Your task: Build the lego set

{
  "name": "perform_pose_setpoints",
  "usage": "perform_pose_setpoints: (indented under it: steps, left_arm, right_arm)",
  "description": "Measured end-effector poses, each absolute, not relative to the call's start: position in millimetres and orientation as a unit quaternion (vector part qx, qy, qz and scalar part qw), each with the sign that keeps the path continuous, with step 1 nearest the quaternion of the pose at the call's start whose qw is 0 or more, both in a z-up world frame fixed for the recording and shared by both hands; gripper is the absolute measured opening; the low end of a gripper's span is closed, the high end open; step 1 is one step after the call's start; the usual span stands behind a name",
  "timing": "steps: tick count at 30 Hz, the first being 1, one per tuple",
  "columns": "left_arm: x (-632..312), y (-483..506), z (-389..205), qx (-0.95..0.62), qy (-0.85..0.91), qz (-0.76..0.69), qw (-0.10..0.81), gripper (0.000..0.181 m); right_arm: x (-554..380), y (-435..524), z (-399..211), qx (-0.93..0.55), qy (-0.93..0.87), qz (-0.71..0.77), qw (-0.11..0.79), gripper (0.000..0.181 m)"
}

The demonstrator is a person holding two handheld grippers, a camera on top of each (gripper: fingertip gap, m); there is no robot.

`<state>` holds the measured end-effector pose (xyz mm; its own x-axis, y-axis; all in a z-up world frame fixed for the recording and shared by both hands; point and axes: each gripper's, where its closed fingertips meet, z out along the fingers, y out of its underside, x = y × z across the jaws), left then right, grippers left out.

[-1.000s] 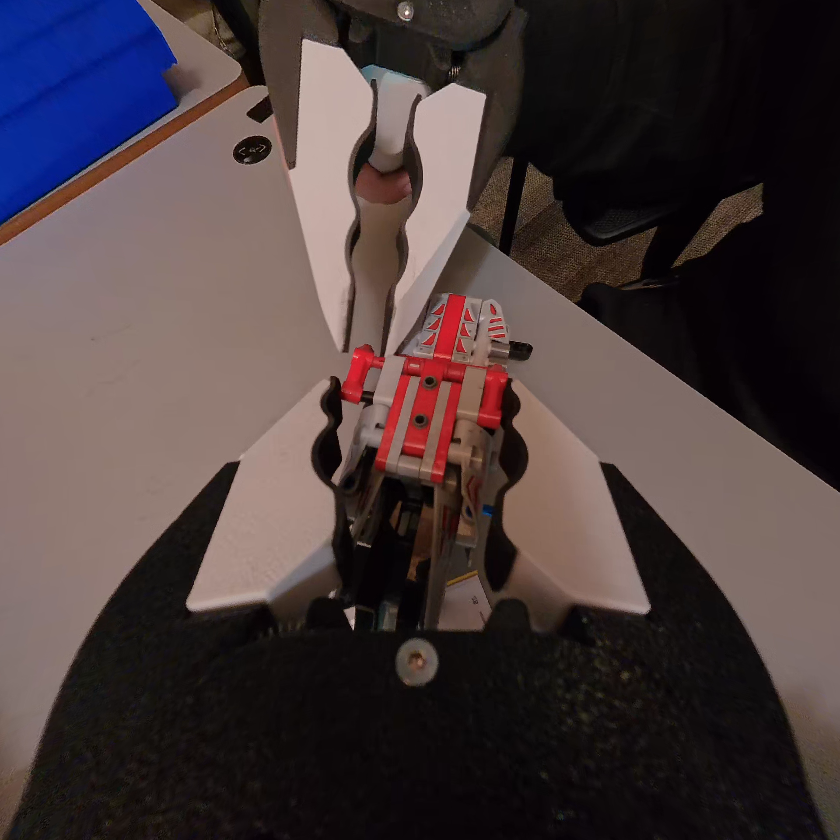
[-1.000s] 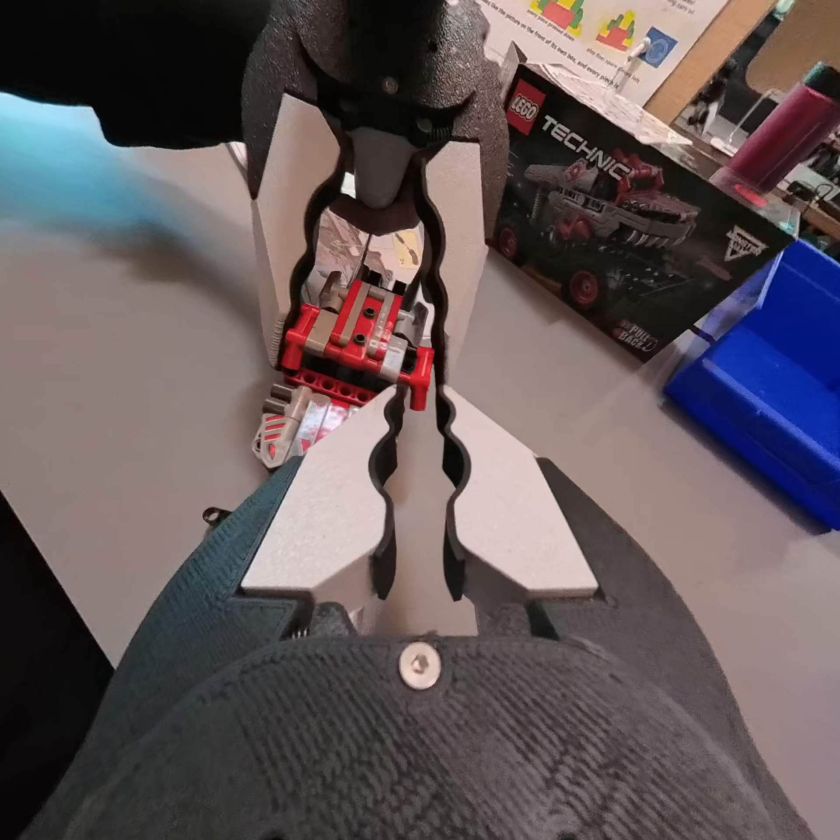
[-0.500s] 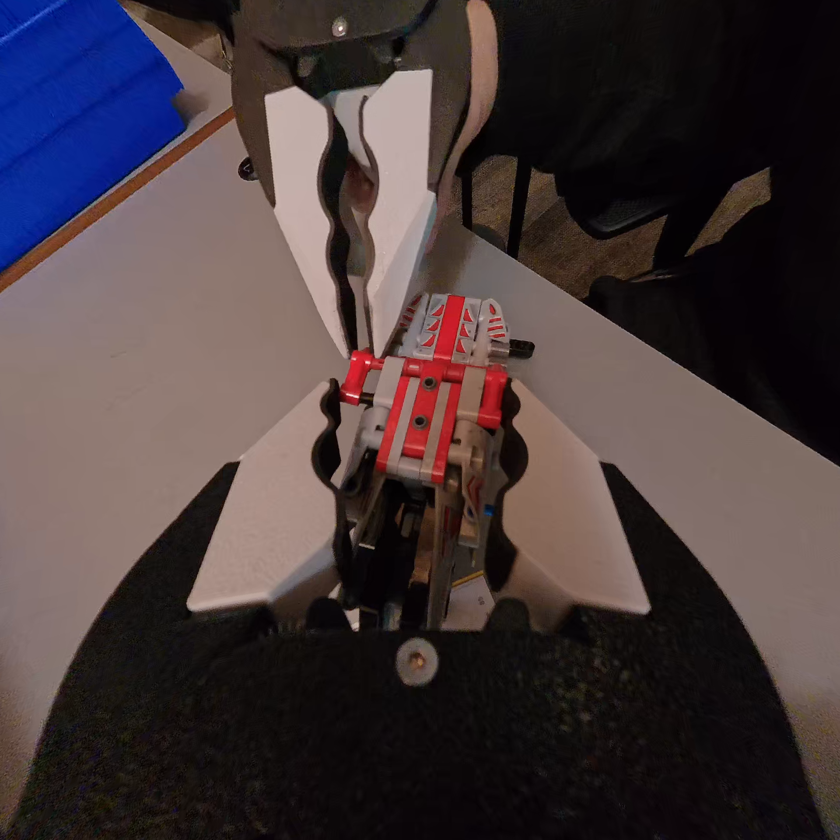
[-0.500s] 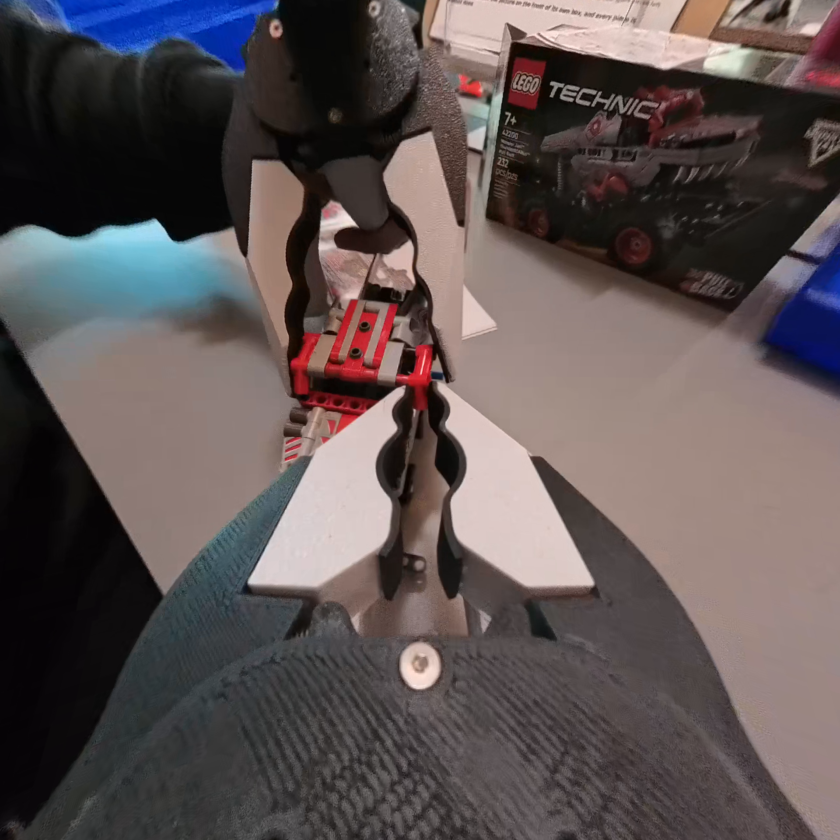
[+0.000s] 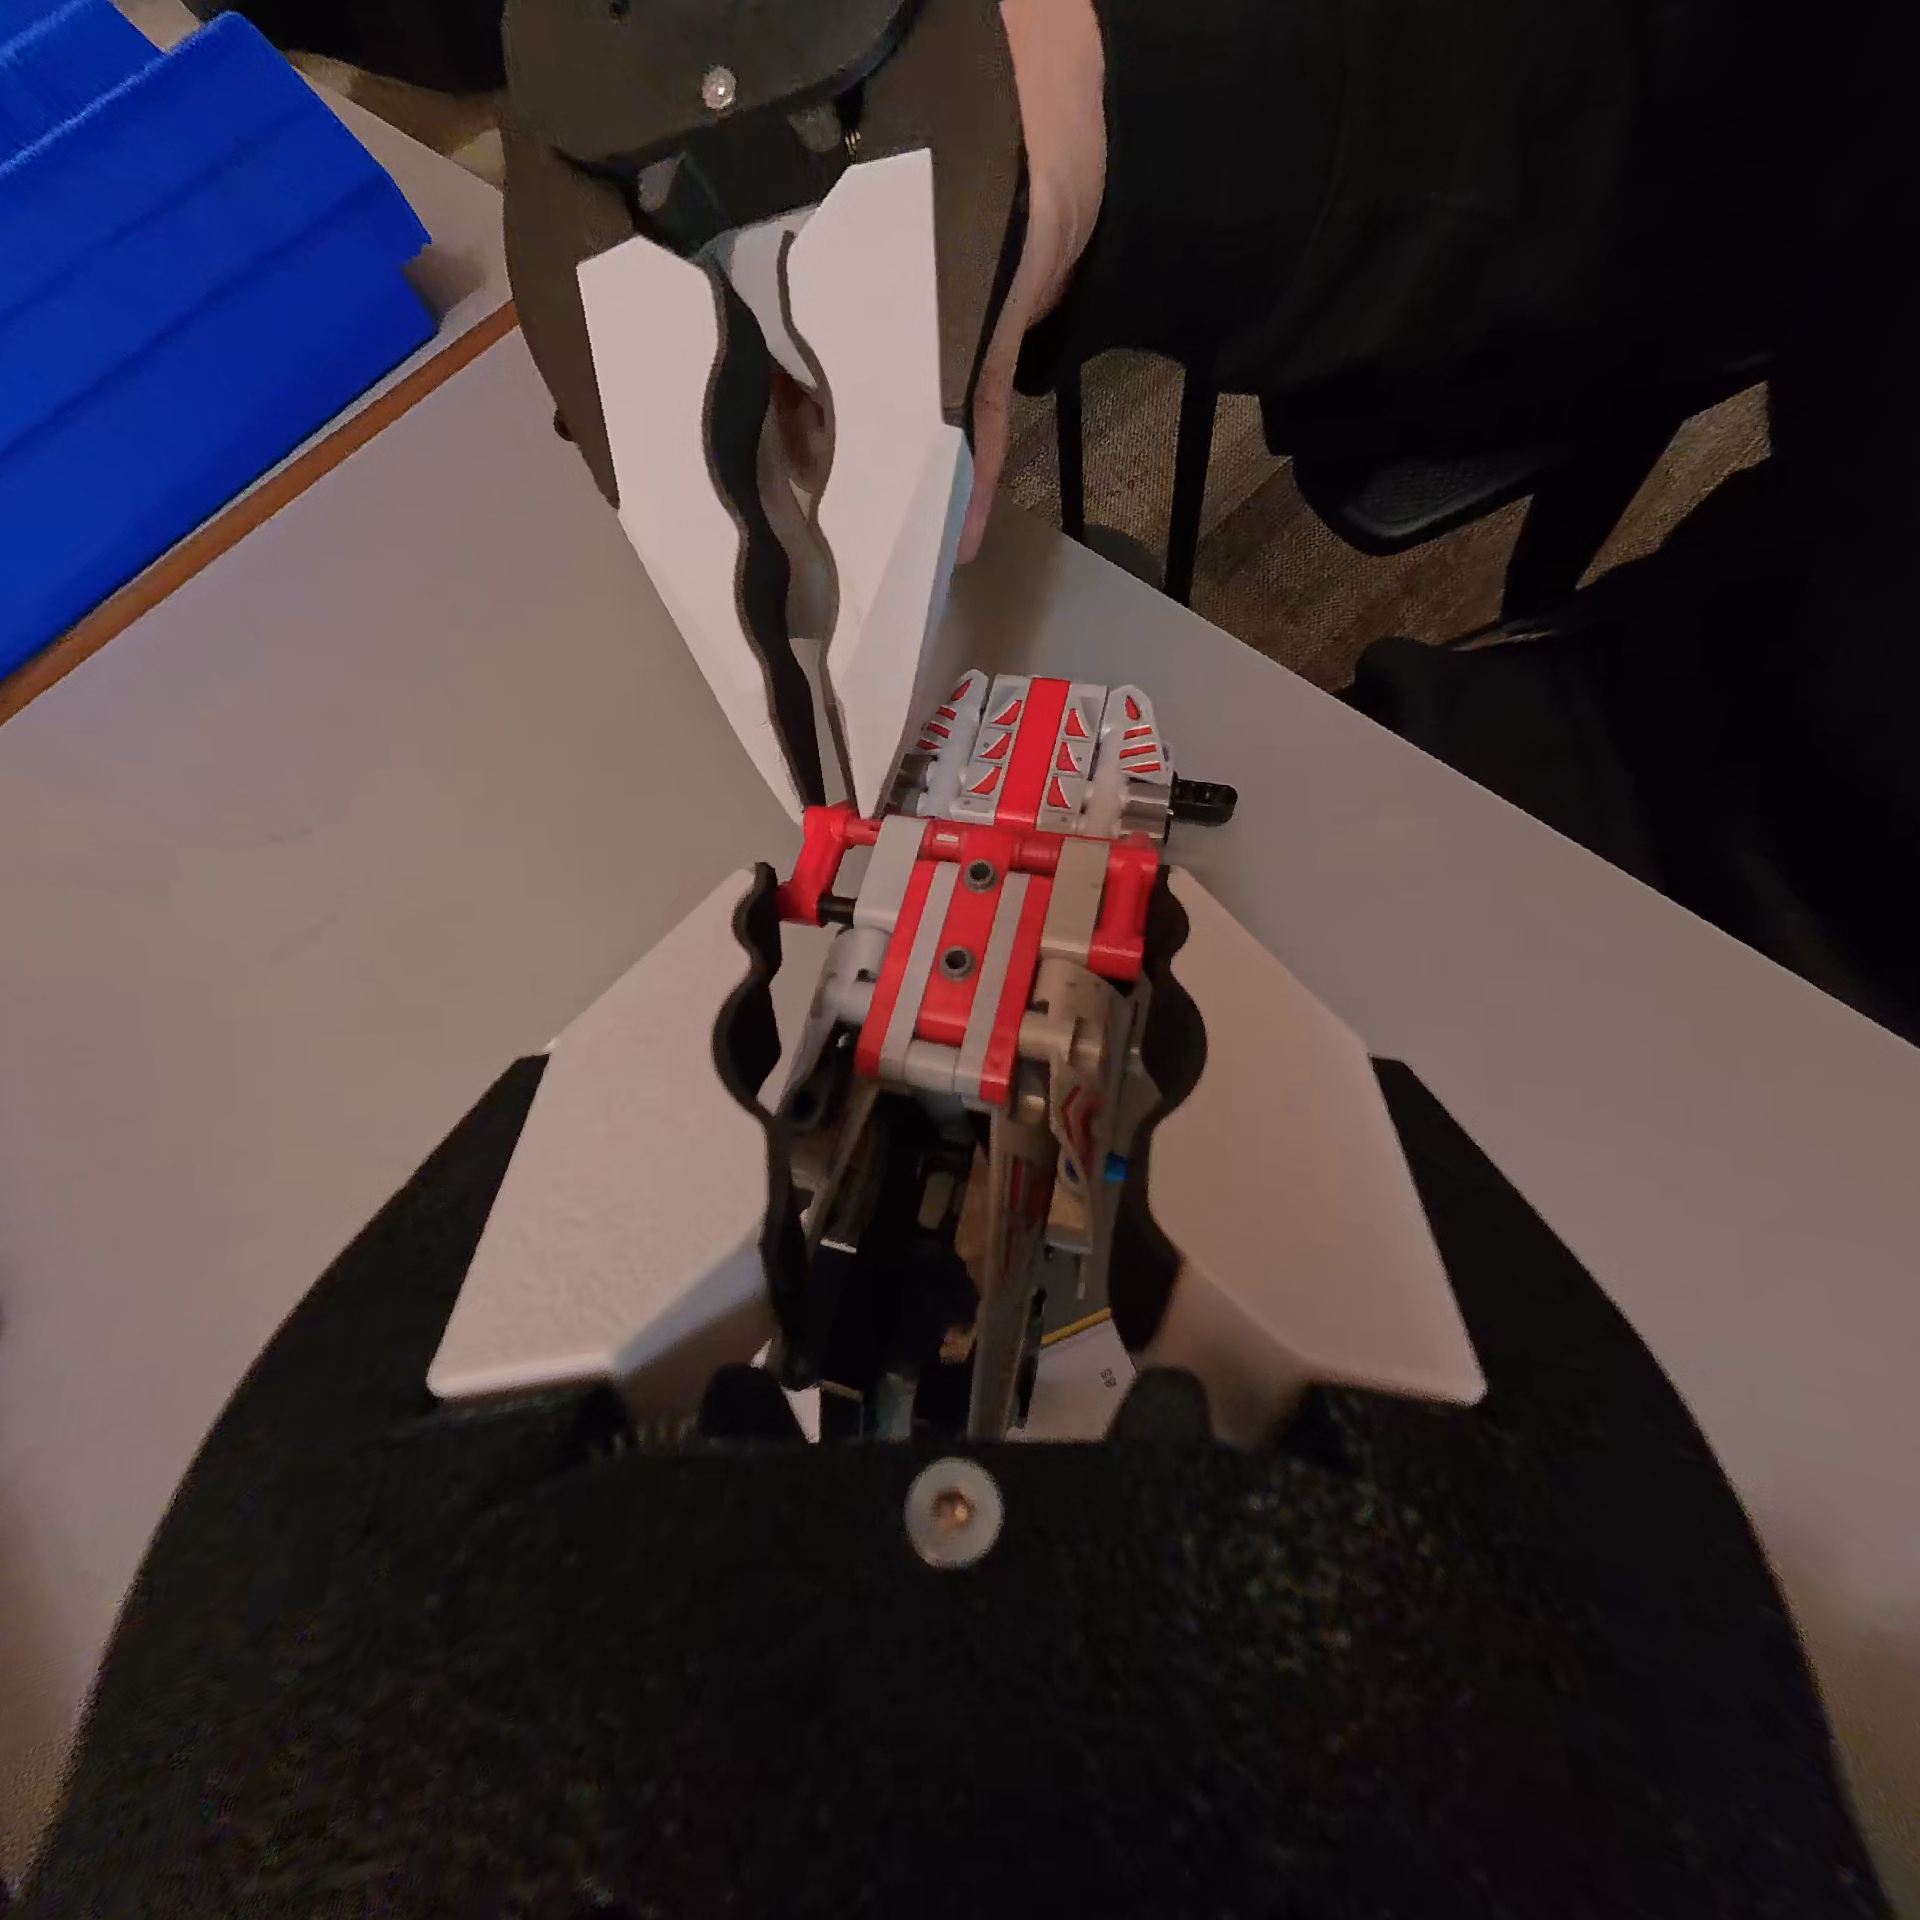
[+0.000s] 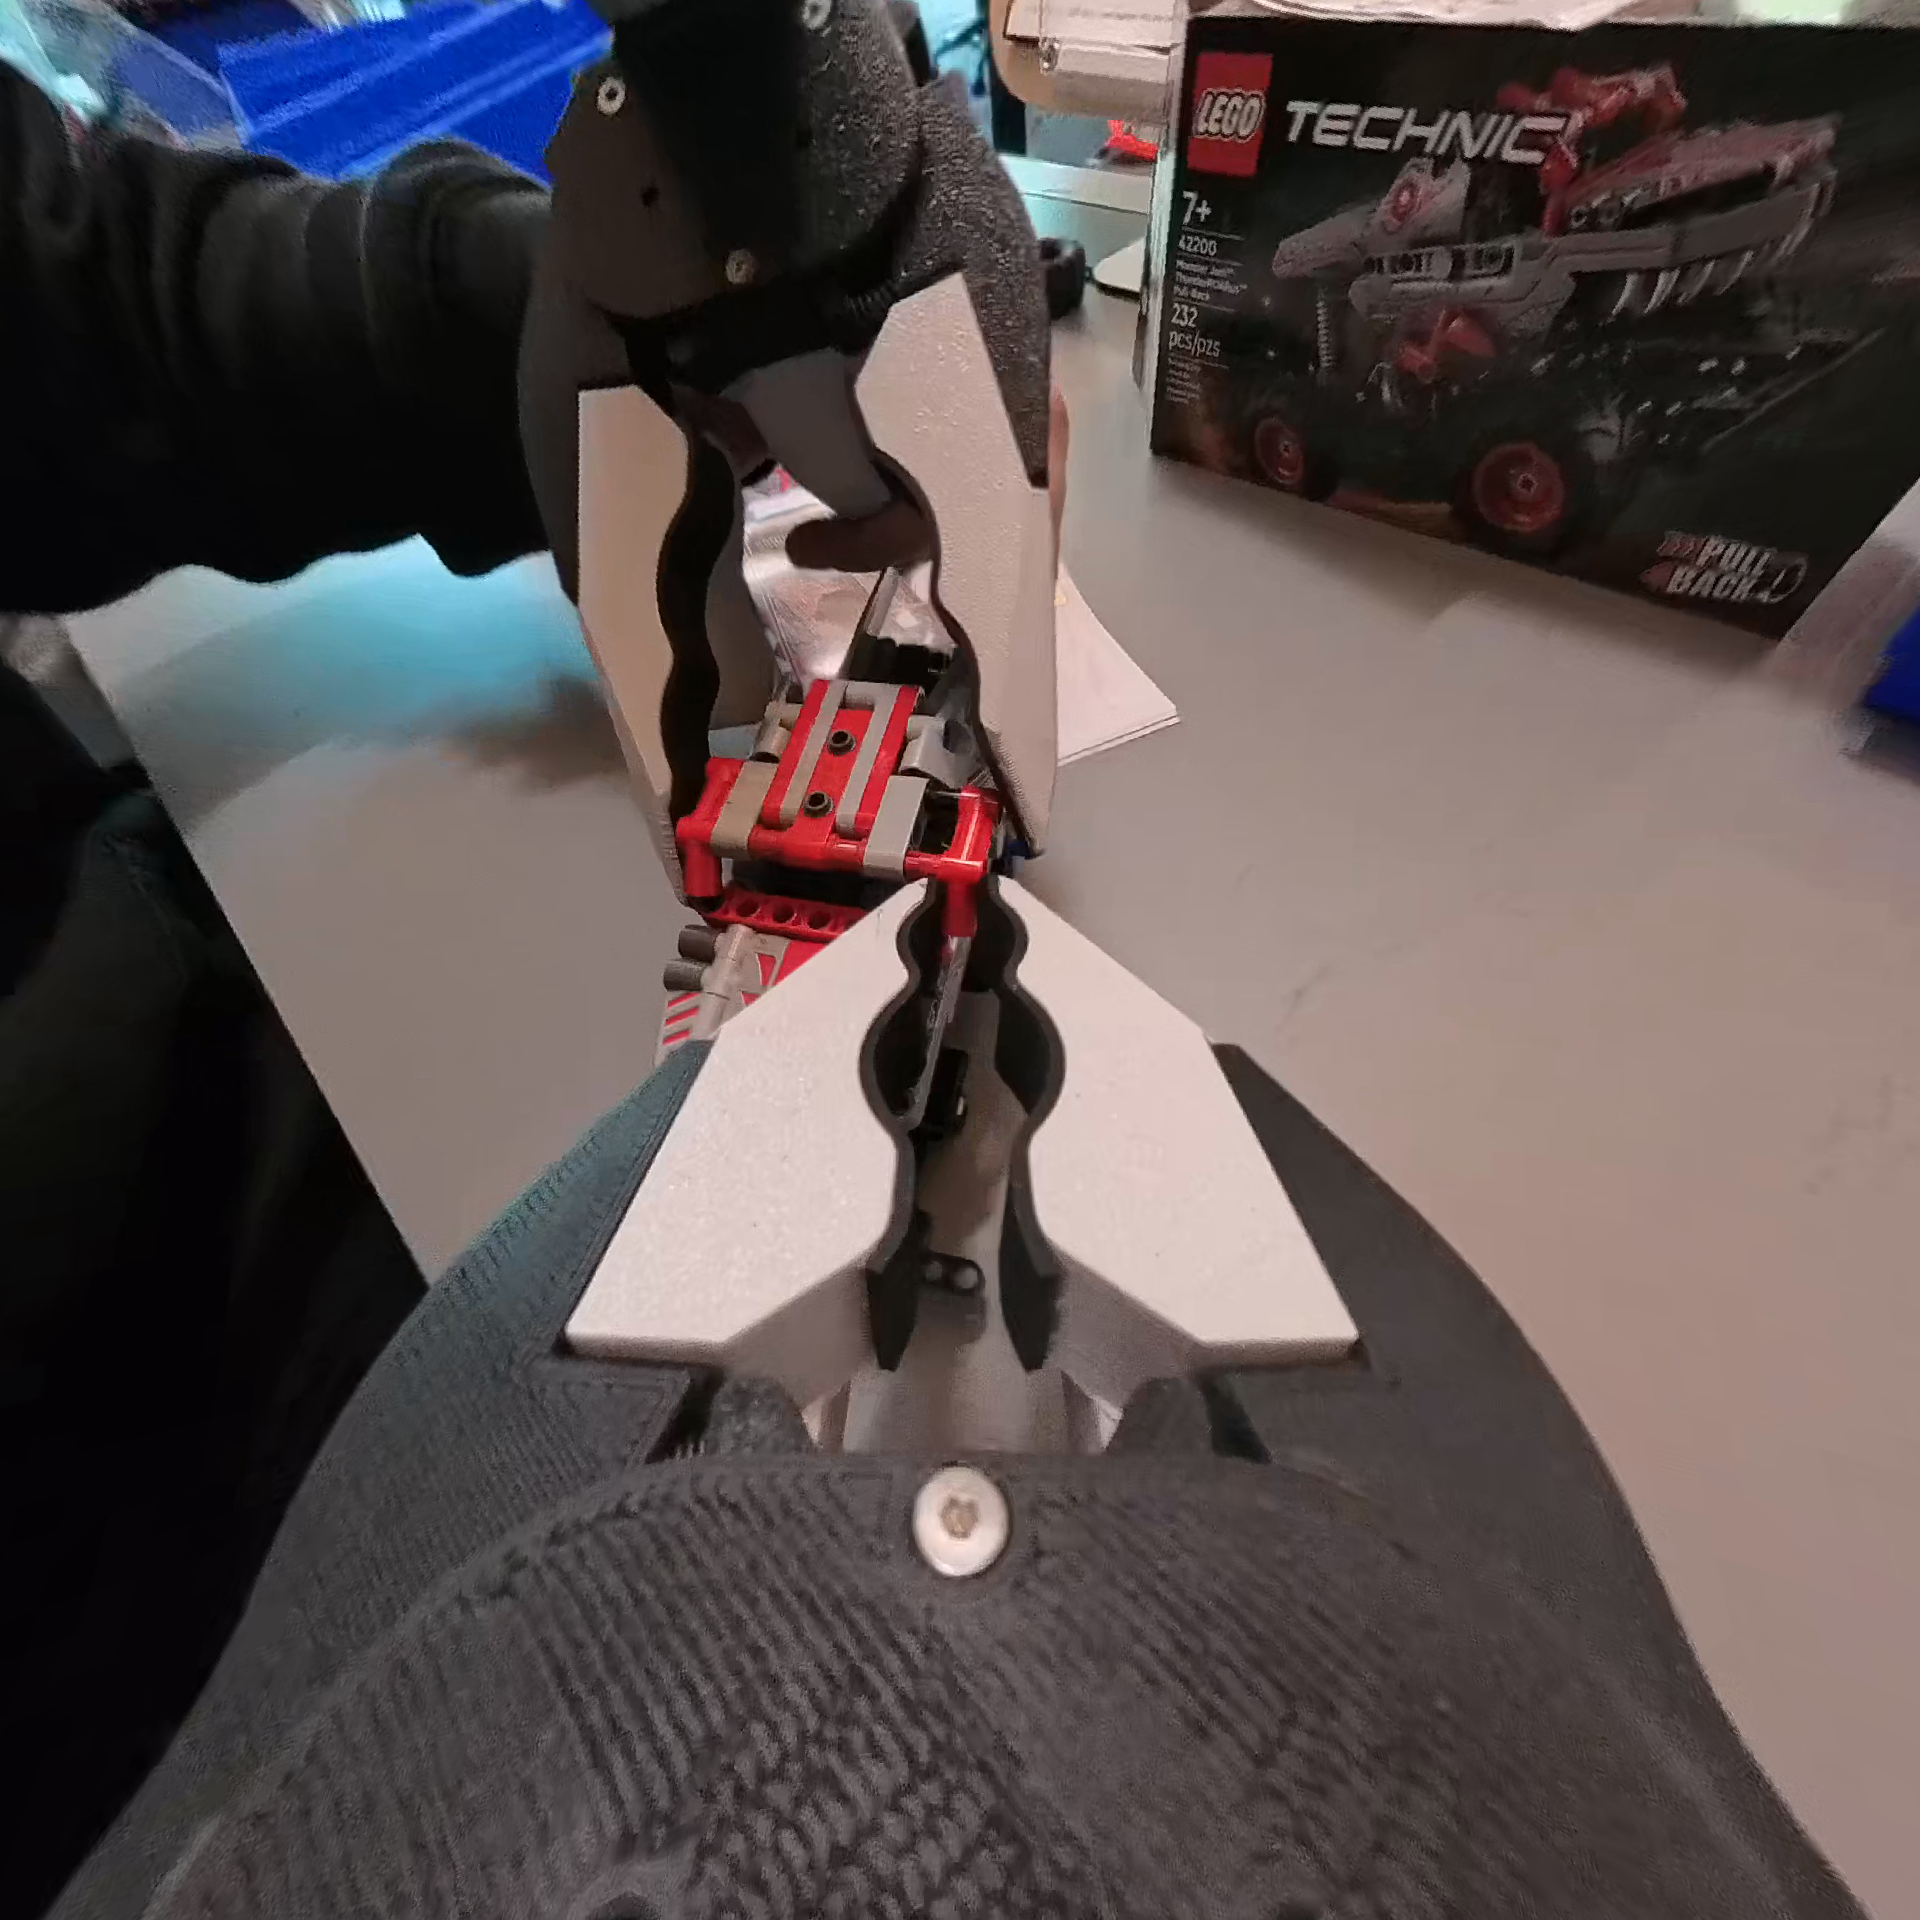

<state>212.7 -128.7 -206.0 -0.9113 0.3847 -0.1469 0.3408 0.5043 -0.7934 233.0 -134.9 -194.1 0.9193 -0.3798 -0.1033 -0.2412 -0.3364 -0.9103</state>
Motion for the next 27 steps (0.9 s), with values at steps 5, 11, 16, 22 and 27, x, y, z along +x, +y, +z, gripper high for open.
perform_pose_setpoints:
  steps: [5, 11, 16, 22, 27]
  left_arm:
    - [210.8, -127.8, -206.0, -0.215, -0.867, 0.449, 0.024, 0.069]
    - [211.4, -128.0, -205.7, -0.209, -0.87, 0.445, 0.025, 0.069]
    - [210.7, -127.3, -206.2, -0.212, -0.865, 0.453, 0.034, 0.069]
    - [210.5, -126.7, -206.6, -0.211, -0.868, 0.449, 0.034, 0.068]
    - [212.9, -127.9, -206.2, -0.194, -0.87, 0.453, 0.035, 0.069]
  right_arm:
    - [231.0, -134.3, -194.7, -0.837, 0.166, -0.109, 0.51, 0.006]
    - [232.3, -134.0, -194.5, -0.828, 0.166, -0.116, 0.522, 0.006]
    - [231.6, -133.8, -194.6, -0.821, 0.161, -0.113, 0.537, 0.005]
    - [231.1, -133.1, -194.7, -0.815, 0.166, -0.103, 0.545, 0.006]
    - [234.2, -134.0, -193.8, -0.819, 0.158, -0.134, 0.536, 0.006]
